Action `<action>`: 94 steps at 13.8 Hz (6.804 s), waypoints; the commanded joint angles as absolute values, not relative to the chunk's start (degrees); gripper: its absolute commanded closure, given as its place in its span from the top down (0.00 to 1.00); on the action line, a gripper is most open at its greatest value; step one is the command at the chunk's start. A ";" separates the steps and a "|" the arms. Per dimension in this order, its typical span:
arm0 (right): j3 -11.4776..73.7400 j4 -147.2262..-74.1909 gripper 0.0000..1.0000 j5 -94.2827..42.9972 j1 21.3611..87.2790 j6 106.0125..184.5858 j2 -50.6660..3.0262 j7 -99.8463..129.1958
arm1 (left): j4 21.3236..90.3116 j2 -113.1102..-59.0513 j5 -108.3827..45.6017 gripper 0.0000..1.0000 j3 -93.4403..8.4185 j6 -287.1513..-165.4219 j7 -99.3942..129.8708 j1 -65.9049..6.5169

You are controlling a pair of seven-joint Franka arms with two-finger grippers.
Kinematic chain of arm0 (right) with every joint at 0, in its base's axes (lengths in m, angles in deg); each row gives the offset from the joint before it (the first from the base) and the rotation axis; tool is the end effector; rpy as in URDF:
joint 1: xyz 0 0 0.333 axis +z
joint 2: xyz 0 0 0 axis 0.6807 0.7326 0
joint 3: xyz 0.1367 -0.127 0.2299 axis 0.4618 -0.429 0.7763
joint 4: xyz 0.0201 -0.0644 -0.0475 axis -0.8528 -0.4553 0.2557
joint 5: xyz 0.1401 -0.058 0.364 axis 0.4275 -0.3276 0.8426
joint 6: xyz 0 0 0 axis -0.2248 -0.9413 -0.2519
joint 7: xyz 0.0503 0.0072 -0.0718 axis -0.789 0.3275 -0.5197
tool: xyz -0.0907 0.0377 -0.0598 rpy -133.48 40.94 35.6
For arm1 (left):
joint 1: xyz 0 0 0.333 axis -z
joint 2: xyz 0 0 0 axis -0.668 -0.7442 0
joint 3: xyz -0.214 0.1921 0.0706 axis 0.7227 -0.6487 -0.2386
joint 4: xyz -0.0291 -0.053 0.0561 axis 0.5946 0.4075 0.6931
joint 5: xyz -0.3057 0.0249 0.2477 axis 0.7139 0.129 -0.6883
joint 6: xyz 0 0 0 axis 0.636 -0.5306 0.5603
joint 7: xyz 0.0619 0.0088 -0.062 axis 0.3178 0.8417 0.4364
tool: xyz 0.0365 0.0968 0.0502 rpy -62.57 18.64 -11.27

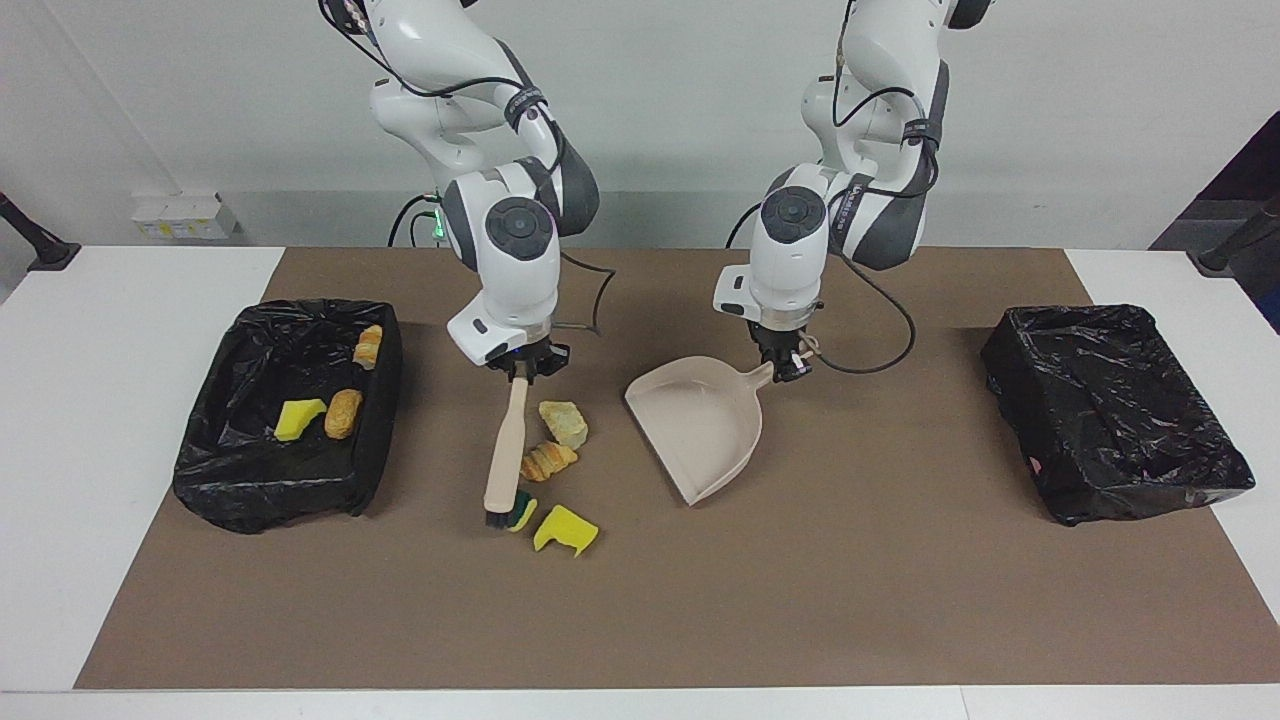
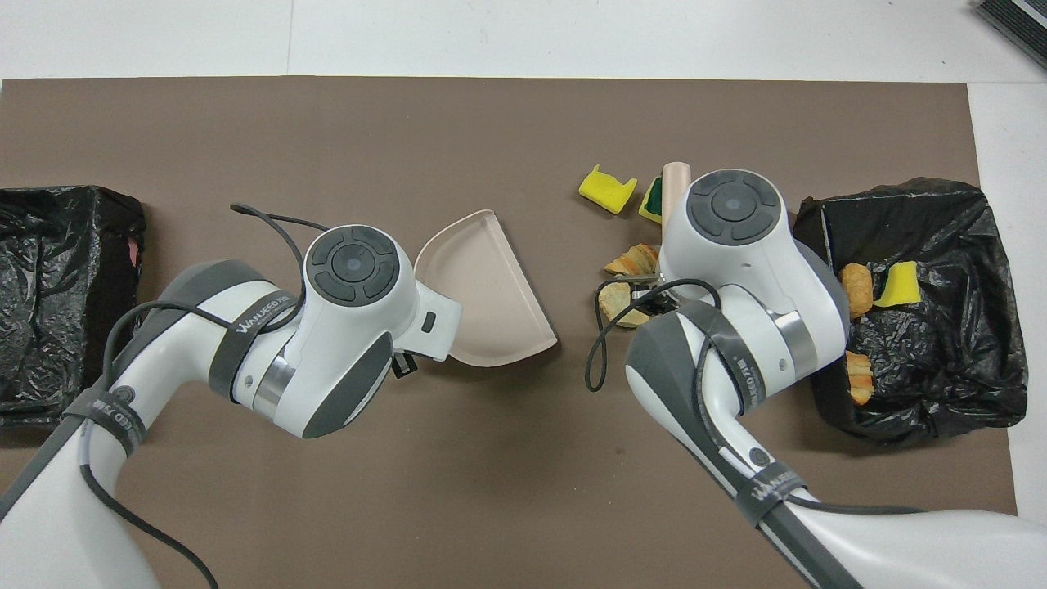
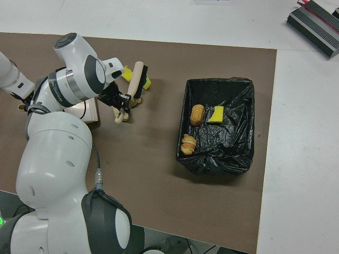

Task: Sweep and dump trash in bin
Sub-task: 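Hold the dustpan with the left gripper while the right gripper sweeps trash, then sweep the sponges and bread into the dustpan with the right gripper's brush, then brush the remaining sponge into the dustpan held by the left gripper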

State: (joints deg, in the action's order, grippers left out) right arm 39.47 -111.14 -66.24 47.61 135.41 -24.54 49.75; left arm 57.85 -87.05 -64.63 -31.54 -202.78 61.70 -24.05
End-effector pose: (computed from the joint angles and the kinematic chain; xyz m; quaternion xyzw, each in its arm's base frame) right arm 0.5674 0.1864 0.3634 0.9944 -0.0259 -0.0645 0.0793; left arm 0.4994 -0.2954 0.3515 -0.8336 0.5477 0.0597 0.0392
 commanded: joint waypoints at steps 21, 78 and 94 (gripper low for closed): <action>40.72 -116.12 0.00 -49.11 66.72 127.99 -31.51 44.30 | 60.09 -85.78 -64.88 0.00 -32.00 -204.27 51.86 -22.66; 40.45 -80.69 0.00 -71.19 51.94 132.48 0.48 27.15 | 62.46 -84.90 -54.42 0.00 -31.83 -205.50 50.54 -25.30; 45.46 -91.95 0.00 -52.54 56.17 121.49 -11.55 31.02 | 62.28 -85.16 -54.33 0.00 -32.18 -206.38 50.54 -26.88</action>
State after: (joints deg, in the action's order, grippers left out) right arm 44.47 -90.02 -54.64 58.64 123.48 -8.44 31.87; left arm 60.87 -86.68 -55.29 -32.10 -204.66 49.61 -25.42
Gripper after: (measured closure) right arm 0.740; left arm 0.687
